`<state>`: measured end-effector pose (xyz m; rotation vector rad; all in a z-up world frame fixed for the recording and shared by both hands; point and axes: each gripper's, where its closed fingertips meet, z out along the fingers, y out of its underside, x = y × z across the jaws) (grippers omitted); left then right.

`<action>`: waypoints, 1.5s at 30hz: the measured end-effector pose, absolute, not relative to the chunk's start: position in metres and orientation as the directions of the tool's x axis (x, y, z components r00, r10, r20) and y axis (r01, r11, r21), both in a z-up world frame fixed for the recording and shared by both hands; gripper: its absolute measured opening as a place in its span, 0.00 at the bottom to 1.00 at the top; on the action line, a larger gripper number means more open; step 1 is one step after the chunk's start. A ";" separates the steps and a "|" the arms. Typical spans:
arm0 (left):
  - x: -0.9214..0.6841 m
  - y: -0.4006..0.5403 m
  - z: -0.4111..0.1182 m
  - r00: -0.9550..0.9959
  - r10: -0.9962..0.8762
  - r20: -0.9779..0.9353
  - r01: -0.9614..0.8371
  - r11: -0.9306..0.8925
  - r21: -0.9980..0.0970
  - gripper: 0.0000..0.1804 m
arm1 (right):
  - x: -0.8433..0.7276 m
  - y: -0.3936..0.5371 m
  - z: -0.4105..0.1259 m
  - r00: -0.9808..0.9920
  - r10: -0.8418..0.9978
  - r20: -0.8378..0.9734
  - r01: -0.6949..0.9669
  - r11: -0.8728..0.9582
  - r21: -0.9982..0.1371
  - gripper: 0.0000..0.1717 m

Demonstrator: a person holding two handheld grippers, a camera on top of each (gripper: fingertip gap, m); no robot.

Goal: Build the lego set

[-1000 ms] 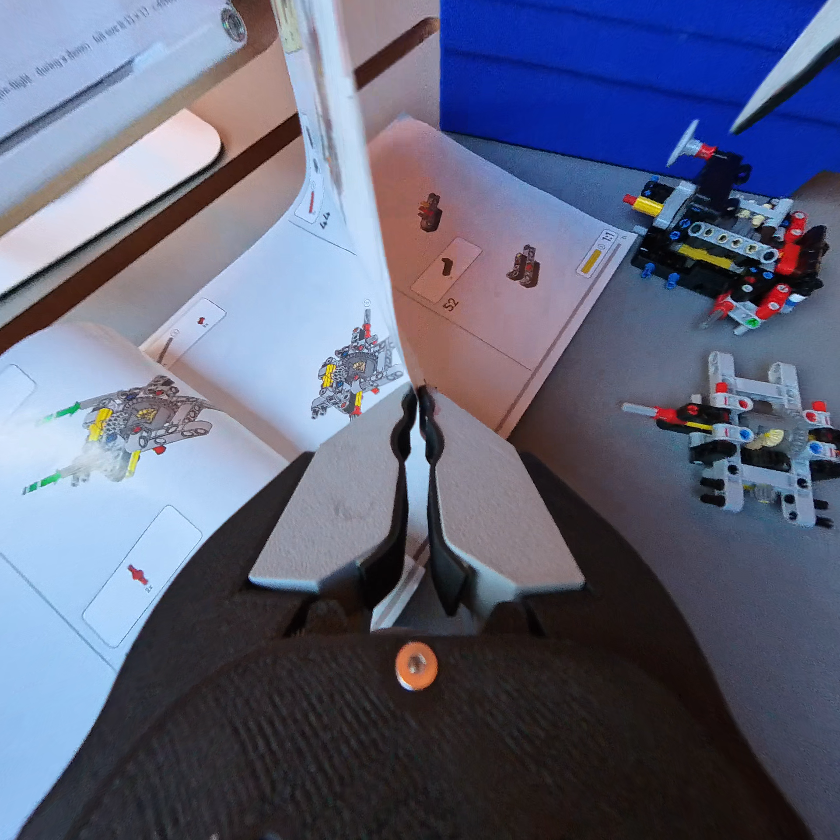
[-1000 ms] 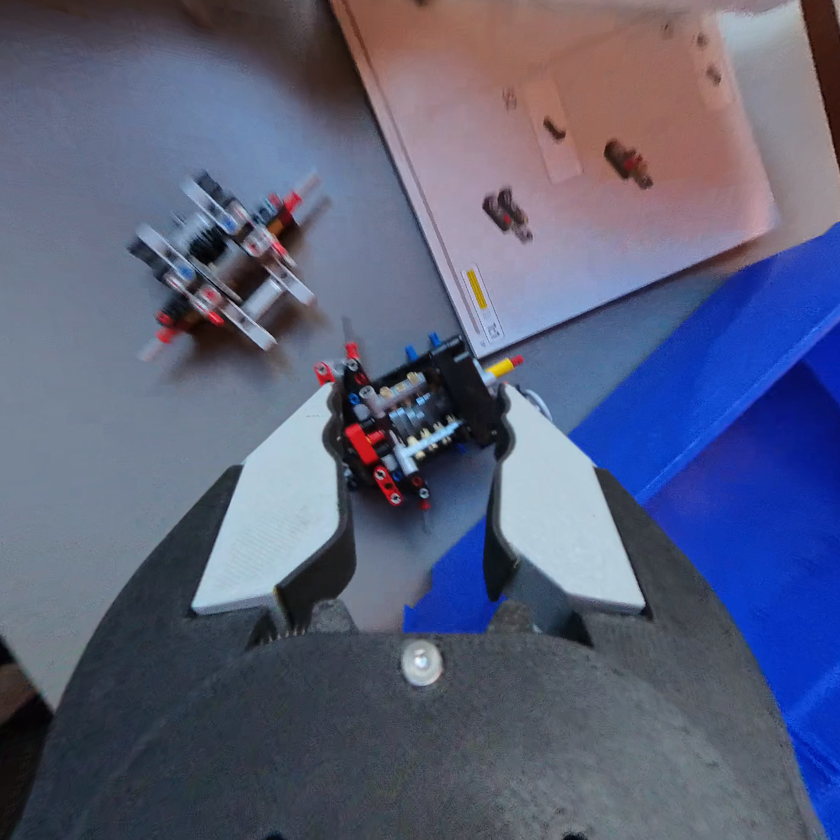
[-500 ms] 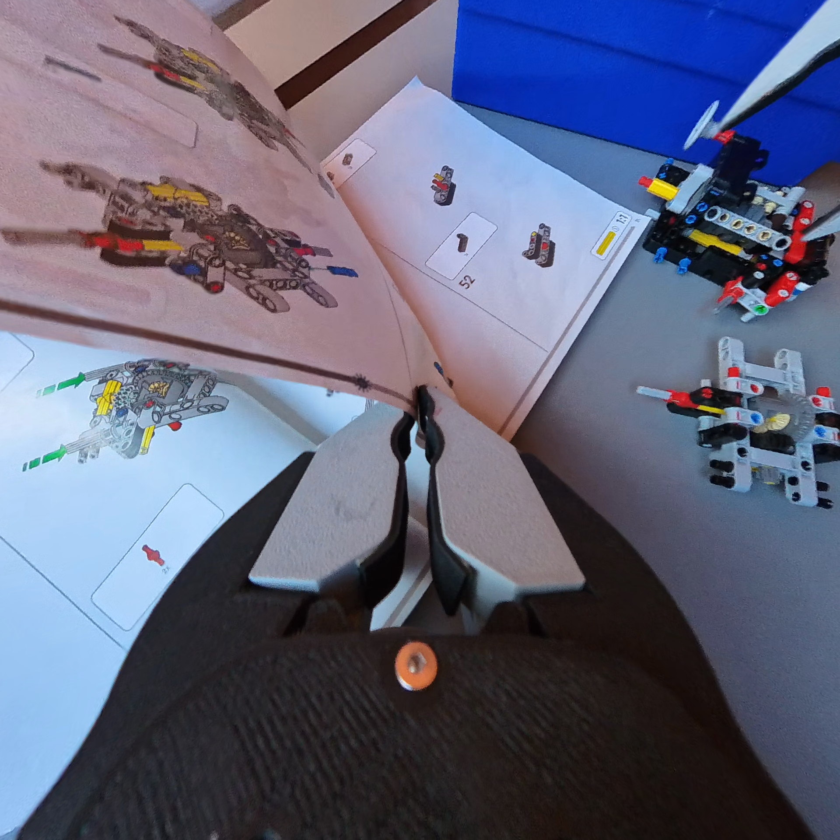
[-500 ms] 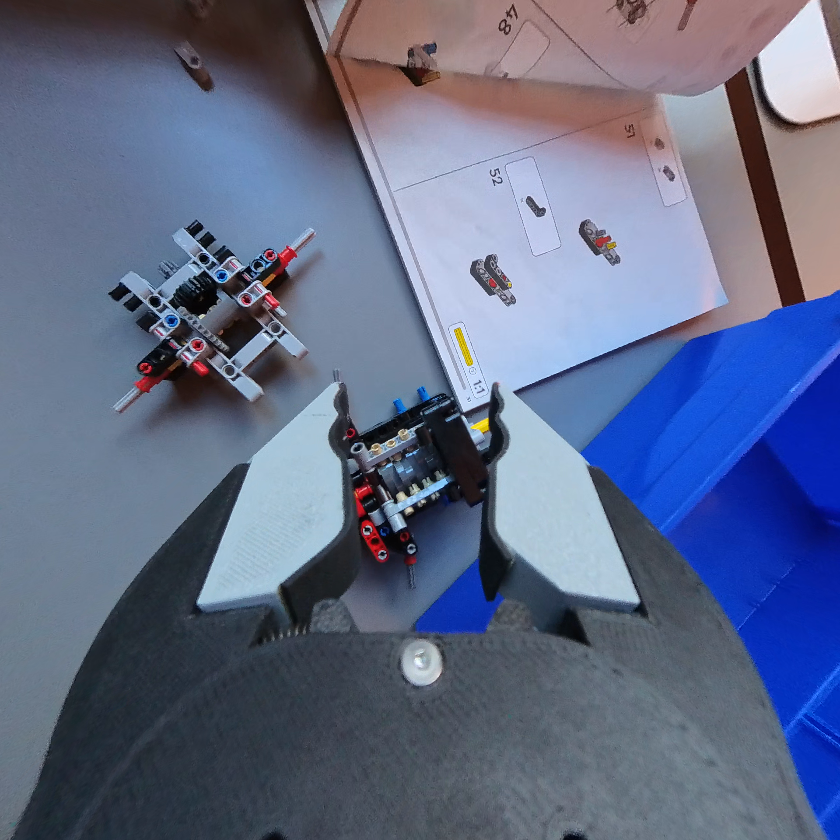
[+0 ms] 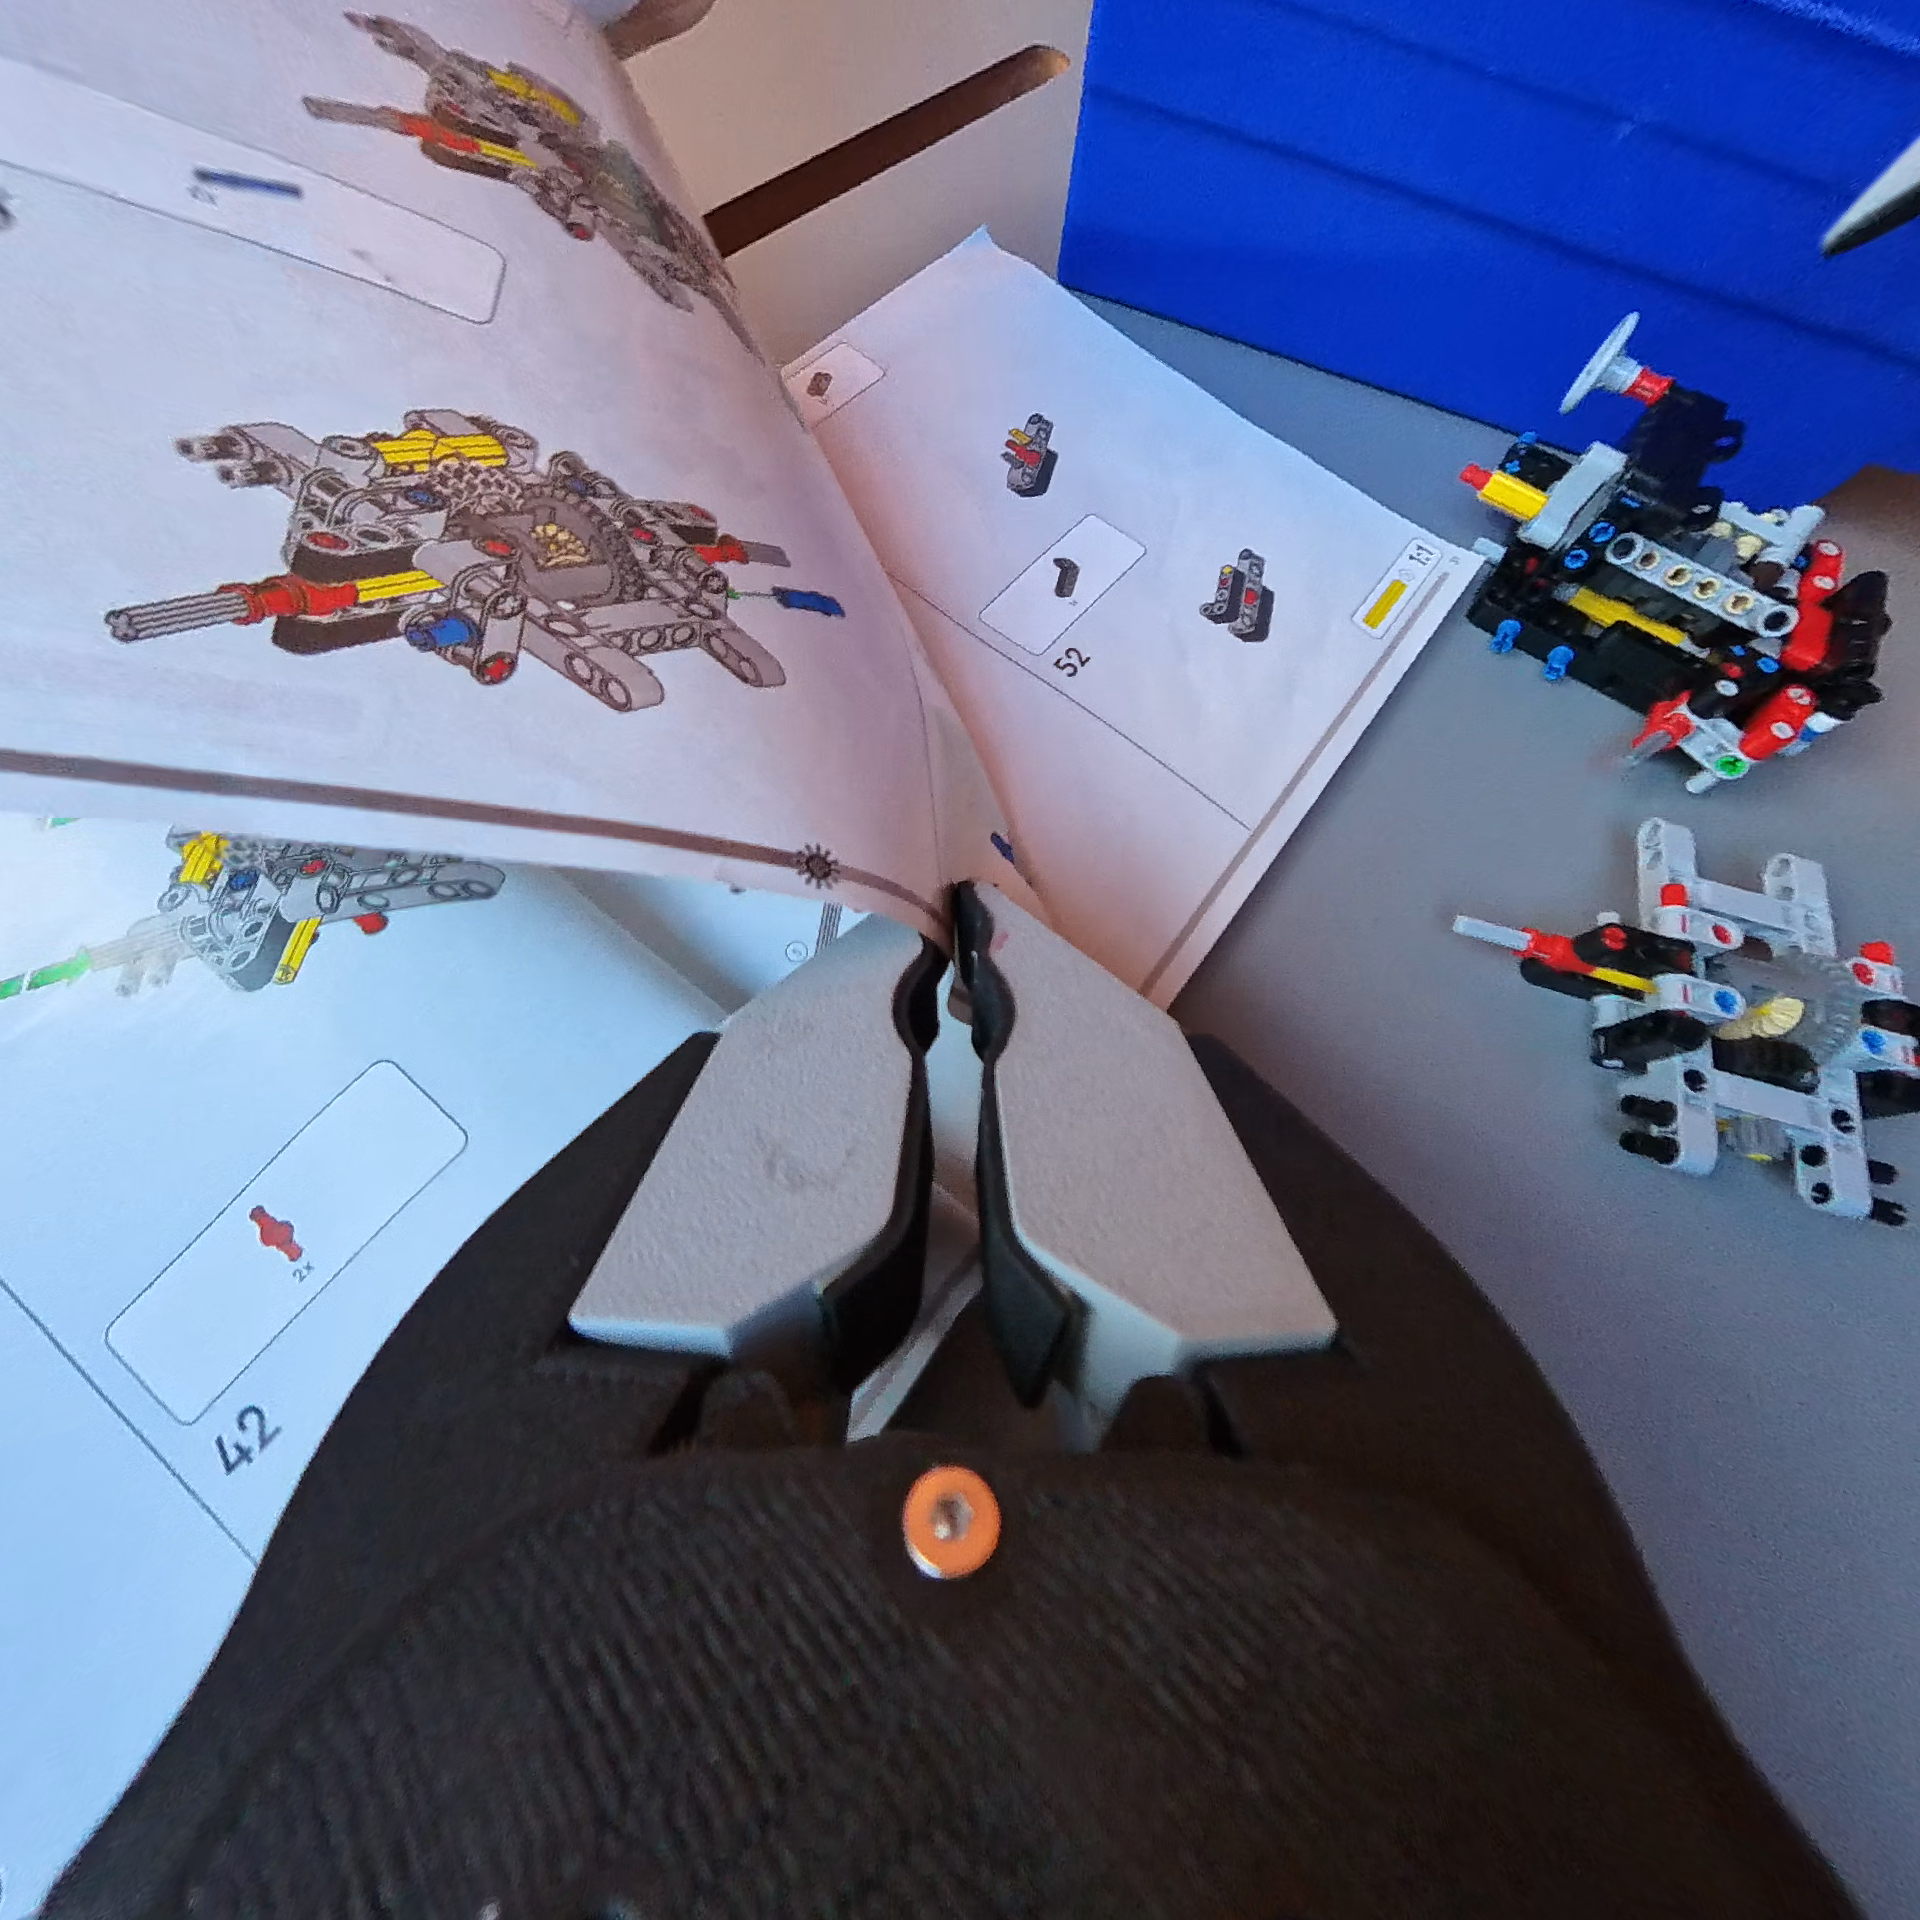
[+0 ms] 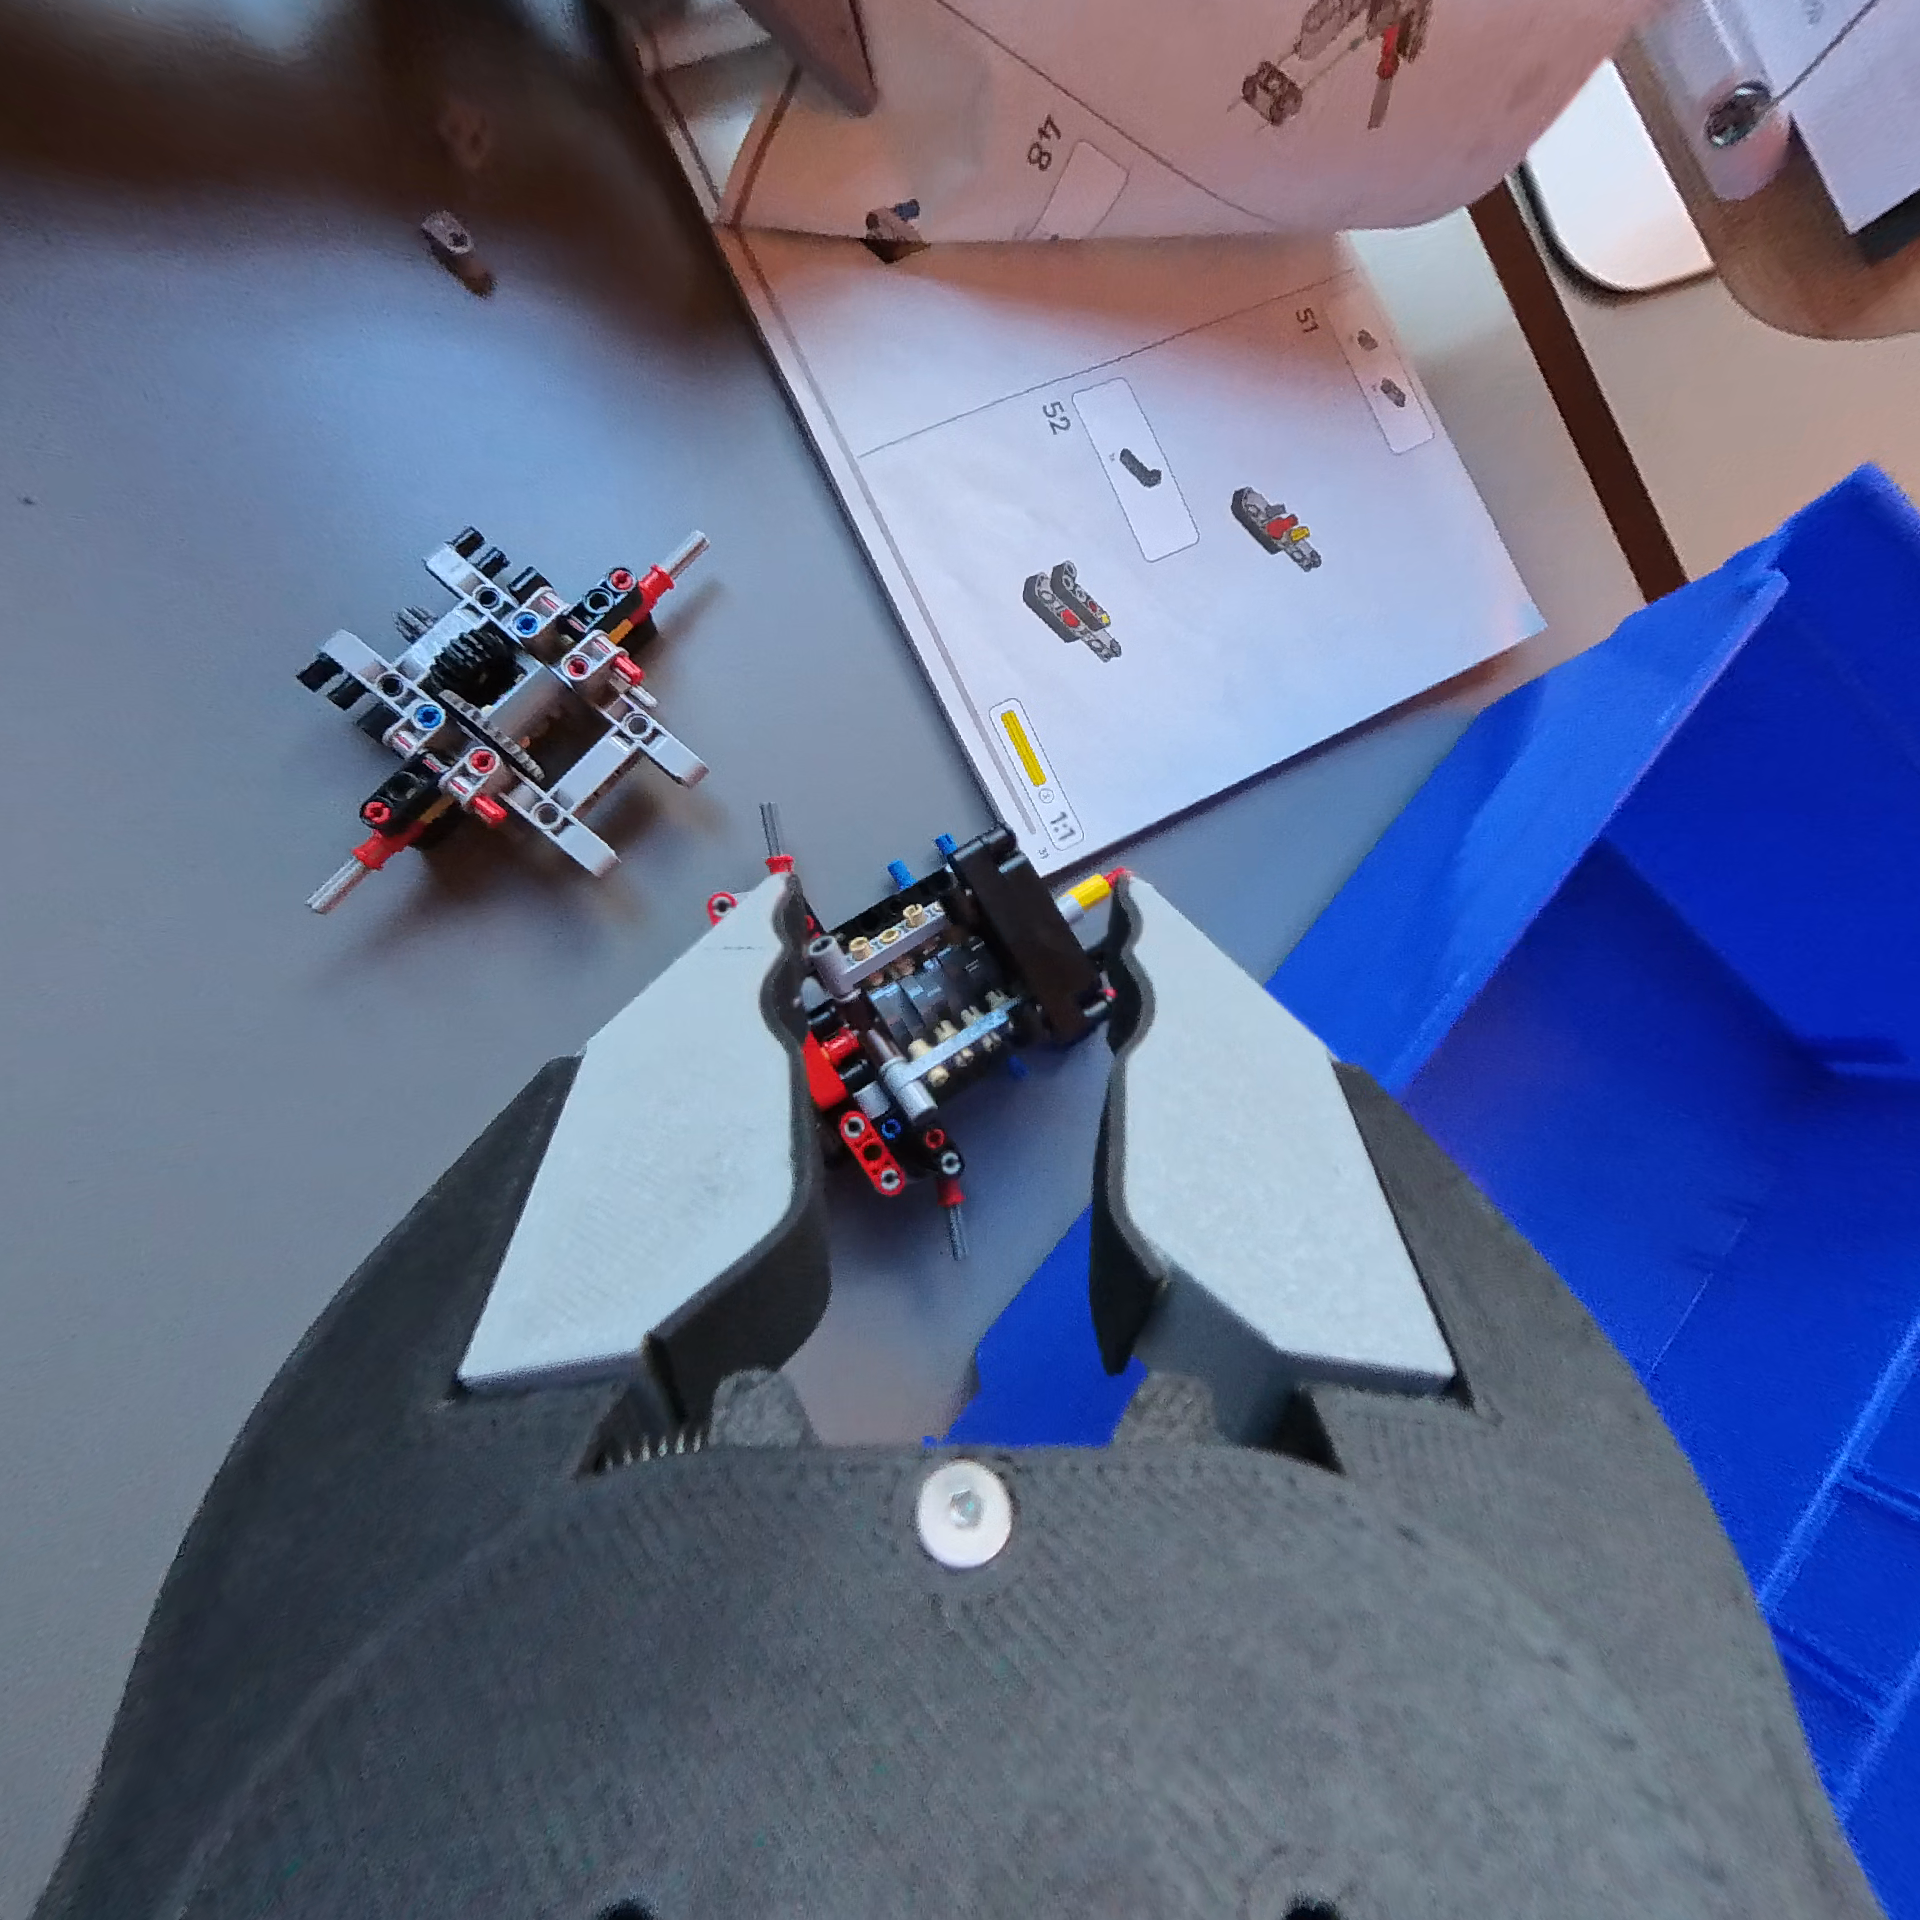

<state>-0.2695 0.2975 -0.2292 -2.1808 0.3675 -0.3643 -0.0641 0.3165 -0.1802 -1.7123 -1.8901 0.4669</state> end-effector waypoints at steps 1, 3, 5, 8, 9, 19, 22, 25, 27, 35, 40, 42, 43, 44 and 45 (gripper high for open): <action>-0.269 0.297 -0.229 0.914 -0.386 0.125 -0.133 -0.577 -0.806 0.00 | -0.062 0.318 -0.180 -0.036 0.986 0.161 0.802 0.124 -0.584 0.32; -0.270 0.296 -0.229 0.916 -0.379 0.129 -0.123 -0.574 -0.810 0.00 | -0.060 0.319 -0.179 -0.027 0.984 0.174 0.811 0.123 -0.572 0.33; -0.272 0.294 -0.227 0.917 -0.372 0.147 -0.102 -0.573 -0.813 0.00 | -0.059 0.316 -0.176 -0.025 0.982 0.188 0.812 0.129 -0.569 0.32; -0.276 0.289 -0.222 0.923 -0.354 0.151 -0.084 -0.567 -0.819 0.00 | -0.056 0.313 -0.172 -0.005 0.978 0.208 0.812 0.125 -0.570 0.32; -0.278 0.287 -0.221 0.927 -0.347 0.144 -0.084 -0.565 -0.821 0.00 | -0.054 0.312 -0.170 0.003 0.978 0.207 0.810 0.119 -0.574 0.32; -0.328 0.249 -0.202 0.951 -0.149 0.273 0.158 -0.526 -0.836 0.00 | -0.049 0.290 -0.147 0.014 0.973 0.230 0.782 0.133 -0.609 0.32; -0.360 0.220 -0.194 0.918 -0.043 0.393 0.328 -0.473 -0.818 0.00 | -0.046 0.283 -0.141 0.011 0.972 0.237 0.766 0.144 -0.626 0.32; -0.393 0.184 -0.198 0.892 0.059 0.449 0.424 -0.455 -0.783 0.00 | -0.041 0.278 -0.137 0.013 0.972 0.233 0.750 0.144 -0.645 0.32; -0.412 0.160 -0.202 0.873 0.123 0.472 0.474 -0.445 -0.760 0.00 | -0.038 0.274 -0.136 0.013 0.976 0.219 0.737 0.138 -0.662 0.33; -0.410 0.111 -0.159 0.901 0.098 0.422 0.426 -0.373 -0.824 0.00 | -0.131 0.236 -0.135 -0.079 0.997 -0.002 0.691 0.053 -0.721 0.33; -0.317 0.107 -0.157 0.942 -0.161 0.293 0.181 -0.494 -0.851 0.03 | -0.224 0.261 -0.177 -0.016 0.989 -0.146 0.794 -0.076 -0.603 0.30; -0.287 0.101 -0.170 0.935 -0.255 0.247 0.080 -0.528 -0.845 0.04 | -0.248 0.290 -0.205 0.046 0.993 -0.112 0.845 -0.098 -0.526 0.27; -0.274 0.098 -0.176 0.925 -0.297 0.236 0.045 -0.532 -0.846 0.04 | -0.257 0.300 -0.218 0.067 0.992 -0.109 0.863 -0.113 -0.493 0.26; -0.263 0.094 -0.181 0.916 -0.331 0.228 0.019 -0.532 -0.846 0.04 | -0.266 0.306 -0.229 0.079 0.989 -0.126 0.875 -0.130 -0.467 0.24; -0.255 0.091 -0.186 0.906 -0.362 0.218 -0.007 -0.529 -0.849 0.04 | -0.276 0.308 -0.237 0.083 0.985 -0.153 0.881 -0.145 -0.450 0.23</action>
